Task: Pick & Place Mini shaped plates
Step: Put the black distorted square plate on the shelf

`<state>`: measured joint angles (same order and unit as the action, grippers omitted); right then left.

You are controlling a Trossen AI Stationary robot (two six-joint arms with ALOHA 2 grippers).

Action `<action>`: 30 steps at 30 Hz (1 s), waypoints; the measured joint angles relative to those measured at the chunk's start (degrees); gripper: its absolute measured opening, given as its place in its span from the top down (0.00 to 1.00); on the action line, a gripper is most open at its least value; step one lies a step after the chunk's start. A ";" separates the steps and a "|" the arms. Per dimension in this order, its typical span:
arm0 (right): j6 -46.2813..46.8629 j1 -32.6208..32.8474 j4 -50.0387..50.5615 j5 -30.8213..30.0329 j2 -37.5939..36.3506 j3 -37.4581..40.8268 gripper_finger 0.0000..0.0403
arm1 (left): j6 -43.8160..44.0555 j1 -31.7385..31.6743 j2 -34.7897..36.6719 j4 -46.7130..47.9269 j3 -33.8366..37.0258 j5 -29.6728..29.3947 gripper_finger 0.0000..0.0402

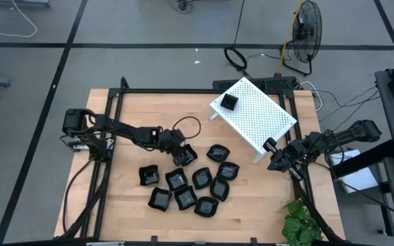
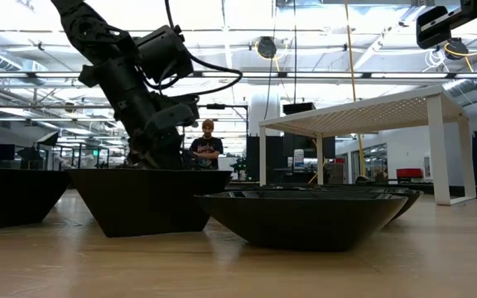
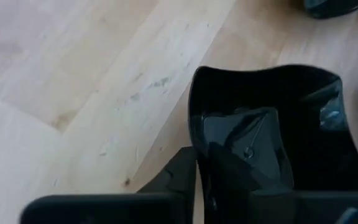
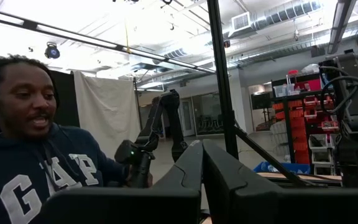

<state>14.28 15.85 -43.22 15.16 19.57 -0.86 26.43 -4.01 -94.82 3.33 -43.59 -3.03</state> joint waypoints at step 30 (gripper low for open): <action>-0.02 -0.01 0.22 0.00 0.02 0.00 1.00 | -42.84 3.41 27.77 -20.75 -0.02 -33.19 0.98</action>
<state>14.26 15.84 -43.00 15.16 19.59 -0.86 -16.41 -0.60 -67.05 -17.41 -43.62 -36.22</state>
